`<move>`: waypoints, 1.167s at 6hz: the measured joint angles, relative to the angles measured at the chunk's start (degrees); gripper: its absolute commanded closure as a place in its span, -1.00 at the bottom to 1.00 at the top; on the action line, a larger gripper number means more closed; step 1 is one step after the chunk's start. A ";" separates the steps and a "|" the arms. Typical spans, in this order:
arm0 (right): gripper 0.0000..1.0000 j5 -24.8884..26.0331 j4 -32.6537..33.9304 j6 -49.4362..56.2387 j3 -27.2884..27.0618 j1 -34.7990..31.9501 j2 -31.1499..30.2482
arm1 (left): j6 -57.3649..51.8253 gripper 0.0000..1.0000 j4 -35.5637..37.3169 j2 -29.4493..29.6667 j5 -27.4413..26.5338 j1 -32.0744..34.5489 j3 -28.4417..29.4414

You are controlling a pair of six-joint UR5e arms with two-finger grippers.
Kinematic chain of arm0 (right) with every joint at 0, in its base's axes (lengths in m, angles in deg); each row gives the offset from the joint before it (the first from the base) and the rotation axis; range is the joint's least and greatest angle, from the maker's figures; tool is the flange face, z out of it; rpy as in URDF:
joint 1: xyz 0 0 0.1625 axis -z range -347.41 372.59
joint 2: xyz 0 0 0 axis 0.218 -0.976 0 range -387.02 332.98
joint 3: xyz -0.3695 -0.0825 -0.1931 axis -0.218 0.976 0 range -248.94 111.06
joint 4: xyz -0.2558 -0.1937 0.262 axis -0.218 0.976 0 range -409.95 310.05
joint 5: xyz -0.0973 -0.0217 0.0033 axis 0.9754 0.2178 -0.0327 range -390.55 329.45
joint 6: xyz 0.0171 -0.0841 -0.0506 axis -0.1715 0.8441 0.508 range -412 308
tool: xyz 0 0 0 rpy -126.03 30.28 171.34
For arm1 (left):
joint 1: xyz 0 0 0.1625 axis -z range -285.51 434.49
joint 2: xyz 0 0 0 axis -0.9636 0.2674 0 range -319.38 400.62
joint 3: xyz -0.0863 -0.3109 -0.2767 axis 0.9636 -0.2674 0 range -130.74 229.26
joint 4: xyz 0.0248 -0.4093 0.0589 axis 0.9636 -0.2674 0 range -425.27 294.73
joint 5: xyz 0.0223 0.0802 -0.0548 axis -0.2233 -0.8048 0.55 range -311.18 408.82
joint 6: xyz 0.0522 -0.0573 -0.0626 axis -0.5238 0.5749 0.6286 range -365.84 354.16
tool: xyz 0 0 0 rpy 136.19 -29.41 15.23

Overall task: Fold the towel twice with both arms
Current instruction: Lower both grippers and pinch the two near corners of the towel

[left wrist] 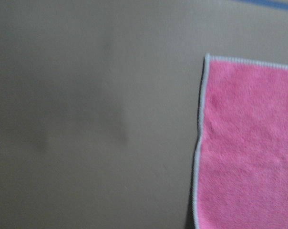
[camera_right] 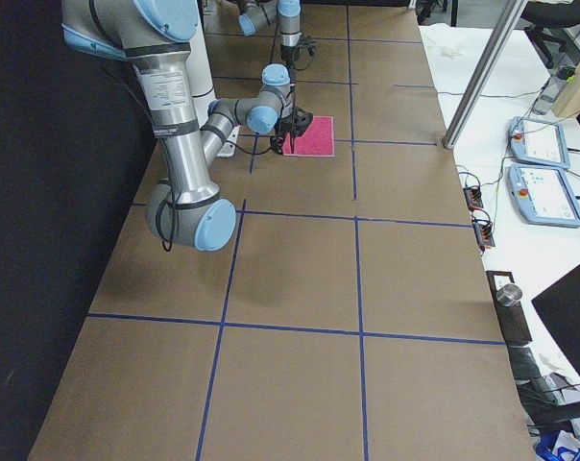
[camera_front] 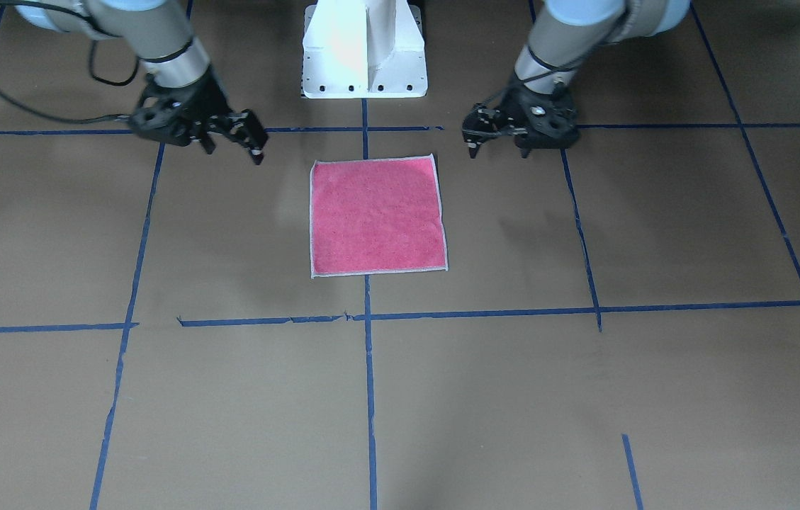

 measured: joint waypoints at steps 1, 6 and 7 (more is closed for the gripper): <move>-0.67 2.02 2.38 -3.86 1.08 1.99 2.60 | 5.78 -0.56 -0.05 0.76 -3.71 -3.43 0.38; -0.70 3.70 4.36 -6.50 1.57 3.94 4.29 | 20.44 -0.25 -0.37 6.39 -11.47 -8.59 6.60; -0.70 3.74 4.38 -6.48 1.56 3.94 4.29 | 20.55 -0.19 -1.08 6.46 -11.53 -8.33 8.21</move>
